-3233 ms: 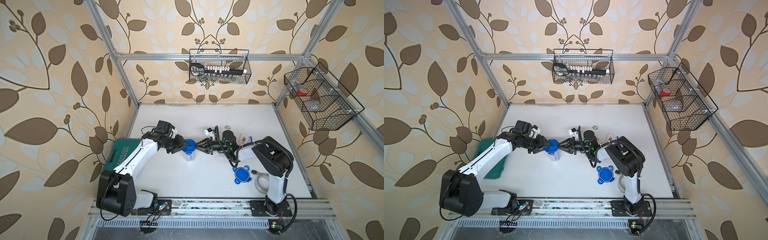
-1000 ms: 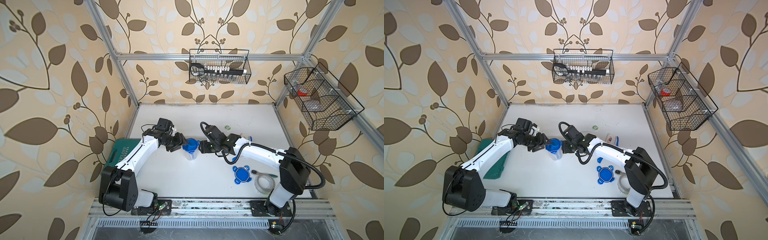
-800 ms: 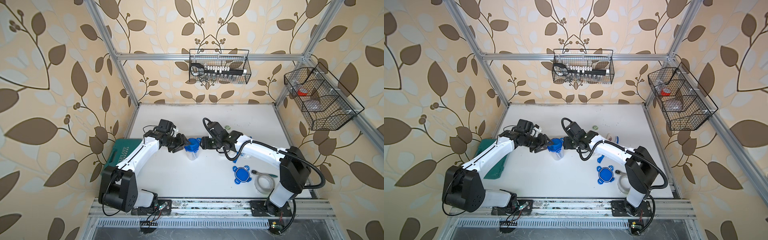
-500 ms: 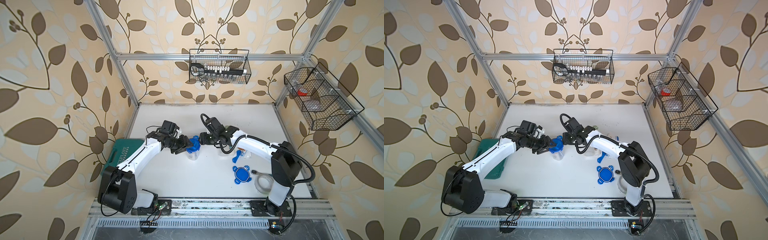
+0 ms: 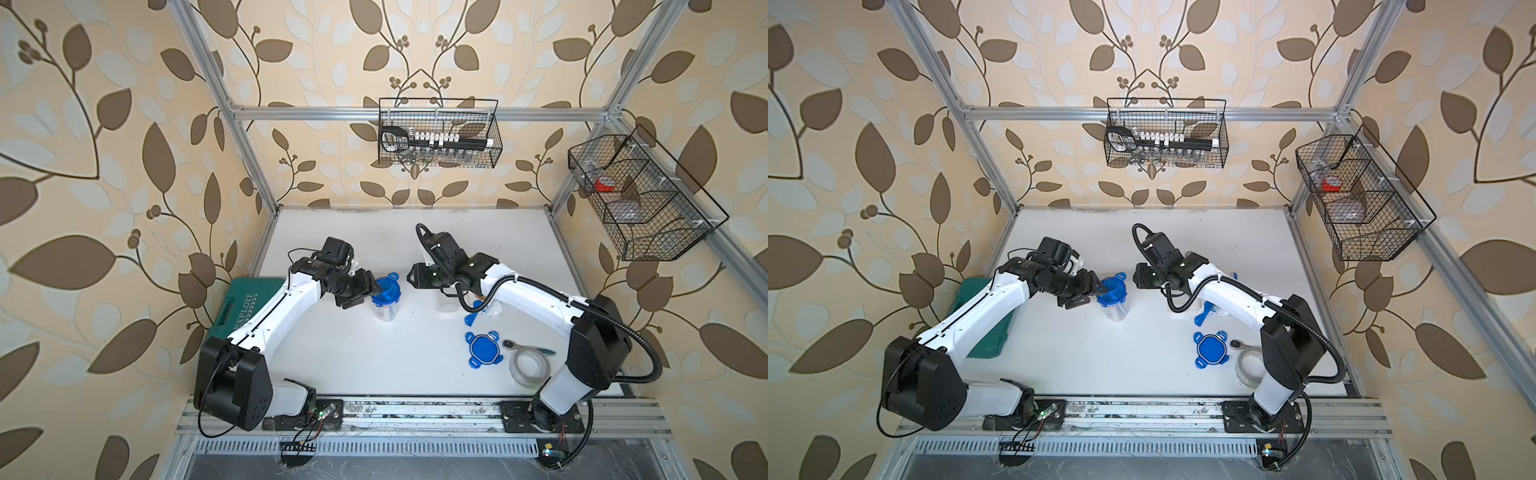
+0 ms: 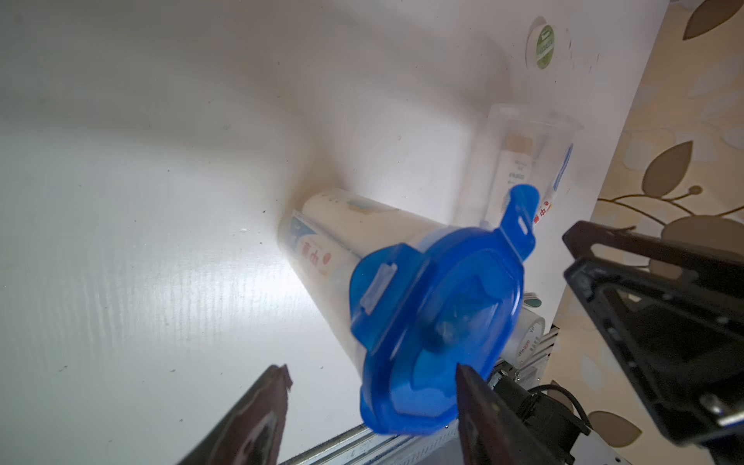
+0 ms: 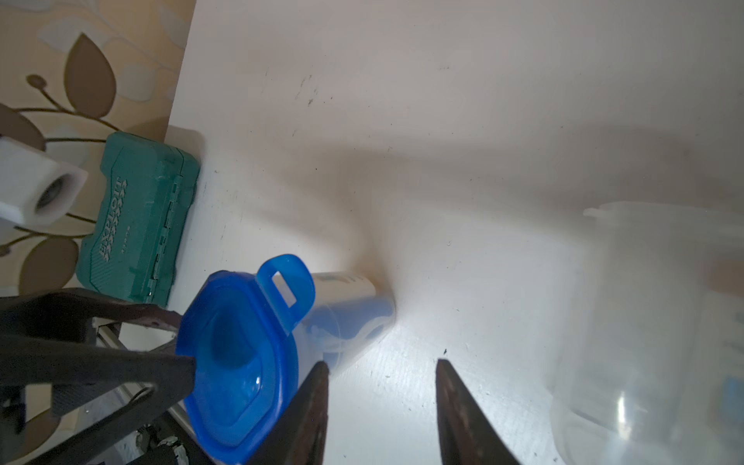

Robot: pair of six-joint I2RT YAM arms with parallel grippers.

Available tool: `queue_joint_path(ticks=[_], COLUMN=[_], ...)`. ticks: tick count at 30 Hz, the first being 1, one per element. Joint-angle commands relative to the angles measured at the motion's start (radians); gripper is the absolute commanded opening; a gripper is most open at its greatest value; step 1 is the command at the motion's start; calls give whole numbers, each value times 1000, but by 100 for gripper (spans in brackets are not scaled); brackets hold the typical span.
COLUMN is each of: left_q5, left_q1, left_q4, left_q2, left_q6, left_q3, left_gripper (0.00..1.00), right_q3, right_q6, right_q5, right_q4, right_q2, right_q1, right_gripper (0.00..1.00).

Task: Take out toiletry kits
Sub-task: Adjust the container at the center of the board.

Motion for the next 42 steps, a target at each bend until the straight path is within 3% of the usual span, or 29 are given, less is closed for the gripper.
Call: queue_joint_path(ticks=[1,15,27,35,39,42], left_q5=[-55,14,88,96,33,7], left_q1=[-3,-5,-21,-22,-20,-14], left_q4=[-56,-13,-3,-11,-50,-76], left_q2=[-19,47,43,58,26,4], left_q6=[60,114,110,102,94,94], left_q3=[46,41,22,36,59,68], left_gripper=[68,63,62,63,66,69], right_q3=[43,340,480,448,316,137], right_q6=[-13,-43,-64,-80,-66,-43], right_q5=[20,45,6,39,12,-90], right_q4=[-80,-211,-237,-245,-179,-36], right_q2=[65,296,396,341,220,86], right_q1=[2,26,50,24,-6,-47], right_gripper=[40,36,39,44,47,40])
